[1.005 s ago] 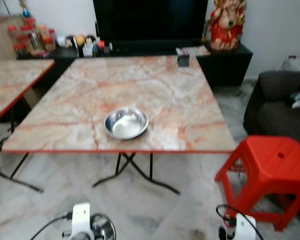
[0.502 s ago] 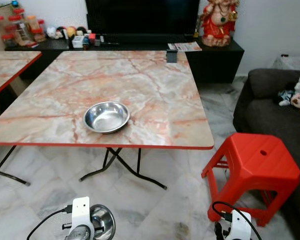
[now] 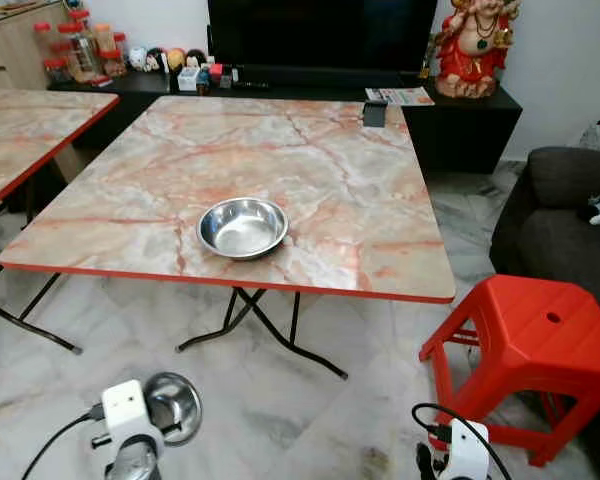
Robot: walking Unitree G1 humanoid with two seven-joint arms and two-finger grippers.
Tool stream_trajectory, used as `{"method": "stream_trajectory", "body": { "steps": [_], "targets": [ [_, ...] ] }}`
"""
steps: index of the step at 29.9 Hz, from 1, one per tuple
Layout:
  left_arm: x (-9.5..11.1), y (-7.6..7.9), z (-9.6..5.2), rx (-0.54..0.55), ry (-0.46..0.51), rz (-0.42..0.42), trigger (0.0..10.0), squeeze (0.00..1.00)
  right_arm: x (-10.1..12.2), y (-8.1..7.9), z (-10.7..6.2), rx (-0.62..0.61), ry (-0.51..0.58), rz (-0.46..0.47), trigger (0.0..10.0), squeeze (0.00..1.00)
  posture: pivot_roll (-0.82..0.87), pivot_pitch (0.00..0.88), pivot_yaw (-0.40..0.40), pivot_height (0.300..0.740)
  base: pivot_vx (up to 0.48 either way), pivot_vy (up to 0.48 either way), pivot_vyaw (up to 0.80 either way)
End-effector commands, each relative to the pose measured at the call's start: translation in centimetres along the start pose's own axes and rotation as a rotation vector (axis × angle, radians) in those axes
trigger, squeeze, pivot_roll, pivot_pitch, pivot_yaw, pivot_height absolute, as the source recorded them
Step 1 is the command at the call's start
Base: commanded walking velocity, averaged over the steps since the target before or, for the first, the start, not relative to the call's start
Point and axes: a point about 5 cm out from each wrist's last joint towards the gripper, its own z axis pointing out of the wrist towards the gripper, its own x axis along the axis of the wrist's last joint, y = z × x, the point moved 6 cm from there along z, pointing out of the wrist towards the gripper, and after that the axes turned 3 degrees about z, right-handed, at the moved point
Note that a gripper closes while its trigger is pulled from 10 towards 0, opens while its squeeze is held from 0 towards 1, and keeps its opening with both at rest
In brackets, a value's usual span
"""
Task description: Setting the table
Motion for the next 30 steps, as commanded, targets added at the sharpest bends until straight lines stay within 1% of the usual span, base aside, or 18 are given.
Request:
{"method": "stream_trajectory", "body": {
  "steps": [1,2,5,8,10,12,14,17,19,20,22,24,25,26,27,28,29,30],
  "targets": [
    [1.5,-2.1,0.2,0.064,0.071,-0.031,10.0,0.0,0.2,-0.3,0.1,0.008,0.0,0.001,10.0,0.0,0.01,0.0,-0.041,0.74,0.0,0.0,0.0],
    [2.5,-3.2,0.2,0.093,0.119,-0.025,10.0,0.0,0.3,-0.4,0.1,0.012,0.002,-0.002,10.0,0.0,0.02,0.0,-0.046,0.74,0.0,0.0,0.0],
    [4.1,-4.4,0.3,0.131,0.179,-0.033,10.0,0.0,0.5,-0.6,0.2,0.019,0.003,-0.009,10.0,0.0,0.03,0.0,-0.056,0.74,0.0,0.0,0.0],
    [7.4,-6.2,0.7,0.185,0.287,-0.064,10.0,0.0,0.8,-1.0,0.3,0.03,0.007,-0.017,10.0,0.0,0.05,0.0,-0.063,0.74,0.0,0.0,0.0],
    [8.9,-6.2,0.8,0.178,0.333,-0.068,10.0,0.0,0.9,-1.1,0.3,0.033,0.009,-0.02,10.0,0.0,0.05,0.0,-0.064,0.74,0.0,0.0,0.0],
    [12.5,-5.6,1.2,0.14,0.431,-0.097,10.0,0.0,1.1,-1.2,0.3,0.035,0.011,-0.021,10.0,0.0,0.05,0.0,-0.063,0.74,0.0,0.0,0.0],
    [13.7,-5.3,1.3,0.127,0.462,-0.091,10.0,0.0,1.1,-1.2,0.4,0.035,0.012,-0.021,10.0,0.0,0.04,0.0,-0.063,0.74,0.0,0.0,0.0],
    [18.5,-3.5,1.5,0.076,0.575,-0.101,10.0,0.0,1.3,-1.2,0.4,0.032,0.018,-0.015,10.0,0.0,0.03,0.0,-0.058,0.74,0.0,0.0,0.0],
    [19.9,-2.7,1.6,0.049,0.603,-0.109,10.0,0.0,1.3,-1.1,0.4,0.029,0.021,-0.011,10.0,0.0,0.03,0.0,-0.057,0.74,0.0,0.0,0.0],
    [21.4,-1.3,1.6,-0.003,0.623,-0.127,10.0,0.0,1.3,-0.9,0.4,0.025,0.021,-0.006,10.0,0.0,0.03,0.0,-0.056,0.74,0.0,0.0,0.0],
    [22.2,-0.5,1.7,-0.038,0.626,-0.145,10.0,0.0,1.3,-0.8,0.3,0.022,0.02,-0.004,10.0,0.0,0.03,0.0,-0.055,0.74,0.0,0.0,0.0],
    [22.2,-0.5,1.6,-0.039,0.625,-0.146,10.0,0.0,1.3,-0.8,0.4,0.022,0.02,-0.004,10.0,0.0,0.03,0.0,-0.055,0.74,0.0,0.0,0.0],
    [23.0,4.1,1.9,-0.232,0.594,-0.163,10.0,0.0,1.5,-0.6,0.3,0.012,0.03,0.002,10.0,0.0,0.02,0.0,-0.056,0.74,0.0,0.0,0.0],
    [23.0,4.1,1.9,-0.232,0.594,-0.163,10.0,0.0,1.5,-0.6,0.3,0.012,0.03,0.002,10.0,0.0,0.02,0.0,-0.056,0.74,0.0,0.0,0.0],
    [23.9,7.1,1.8,-0.359,0.576,-0.194,10.0,0.0,1.5,-0.4,0.3,0.004,0.034,0.01,10.0,0.0,0.01,0.0,-0.053,0.74,0.0,0.0,0.0],
    [23.9,7.1,1.8,-0.359,0.576,-0.194,10.0,0.0,1.5,-0.4,0.3,0.004,0.034,0.01,10.0,0.0,0.01,0.0,-0.053,0.74,0.0,0.0,0.0],
    [24.2,8.9,2.1,-0.396,0.533,-0.169,10.0,0.0,1.7,-0.2,0.3,-0.002,0.039,0.017,10.0,0.0,0.01,0.0,-0.05,0.74,0.0,0.0,0.0],
    [24.2,9.7,2.2,-0.416,0.514,-0.151,10.0,0.0,1.7,-0.2,0.3,-0.004,0.04,0.019,10.0,0.0,0.01,0.0,-0.05,0.74,0.0,0.0,0.0]
  ]
}}
